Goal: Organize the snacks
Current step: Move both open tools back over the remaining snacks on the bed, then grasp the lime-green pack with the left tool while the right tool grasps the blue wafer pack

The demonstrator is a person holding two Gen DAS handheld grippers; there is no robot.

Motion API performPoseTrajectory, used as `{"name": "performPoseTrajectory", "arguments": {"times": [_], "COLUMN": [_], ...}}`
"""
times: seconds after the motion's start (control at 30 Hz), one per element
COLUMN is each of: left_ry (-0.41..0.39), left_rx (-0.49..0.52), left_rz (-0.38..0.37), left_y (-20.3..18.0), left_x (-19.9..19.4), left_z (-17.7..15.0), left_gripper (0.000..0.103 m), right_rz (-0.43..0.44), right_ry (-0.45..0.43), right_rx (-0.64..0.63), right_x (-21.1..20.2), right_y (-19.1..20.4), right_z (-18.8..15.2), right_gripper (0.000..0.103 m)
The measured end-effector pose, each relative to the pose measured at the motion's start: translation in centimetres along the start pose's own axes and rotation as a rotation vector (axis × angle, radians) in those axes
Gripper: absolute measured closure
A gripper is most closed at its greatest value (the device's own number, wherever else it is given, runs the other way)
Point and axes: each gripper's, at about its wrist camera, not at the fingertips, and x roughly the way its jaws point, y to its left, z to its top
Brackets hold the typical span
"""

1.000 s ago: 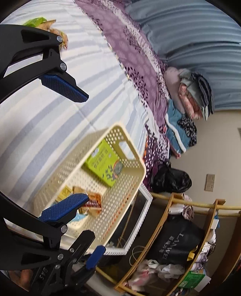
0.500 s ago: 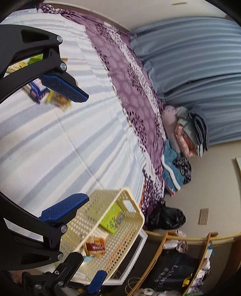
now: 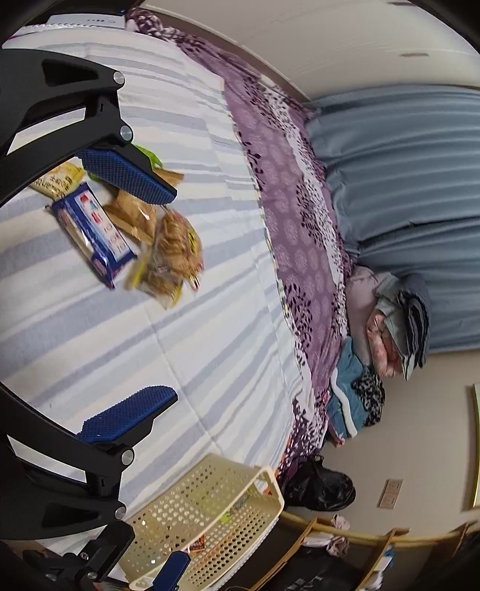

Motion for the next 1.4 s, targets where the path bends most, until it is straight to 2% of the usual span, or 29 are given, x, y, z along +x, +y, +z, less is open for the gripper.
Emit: {"name": "performPoseTrajectory", "arguments": {"times": [0.23, 0.43, 0.6, 0.77, 1.1, 1.27, 1.4], "left_ry": [0.054, 0.107, 0.157, 0.185, 0.196, 0.213, 0.198], "left_rx": [-0.093, -0.141, -0.171, -0.216, -0.208, -0.216, -0.206], "left_rz": [0.033, 0.081, 0.072, 0.024, 0.013, -0.007, -0.013], "left_y": [6.6, 10.7, 13.6, 15.4, 16.6, 17.2, 17.3], "left_x": [1.6, 3.4, 5.6, 7.5, 10.2, 11.6, 12.0], "left_z": [-1.5, -3.2, -4.7, -5.9, -6.9, -6.9, -6.8], "left_gripper": [0.003, 0.003, 0.003, 0.003, 0.004, 0.024, 0.028], "right_rz": [0.054, 0.081, 0.092, 0.097, 0.101, 0.111, 0.128], "right_ry": [0.051, 0.089, 0.111, 0.135, 0.171, 0.189, 0.206], "right_rx": [-0.044, -0.074, -0.081, -0.084, -0.092, -0.100, -0.119], "right_x": [2.1, 3.7, 4.5, 5.2, 6.6, 7.5, 8.3], "right_y": [2.6, 4.2, 4.7, 4.8, 5.3, 6.0, 7.1], "right_z": [-0.3, -0.8, -1.0, -1.2, -1.6, -1.9, -2.3], "right_gripper": [0.005, 0.005, 0.005, 0.005, 0.005, 0.005, 0.005]}}
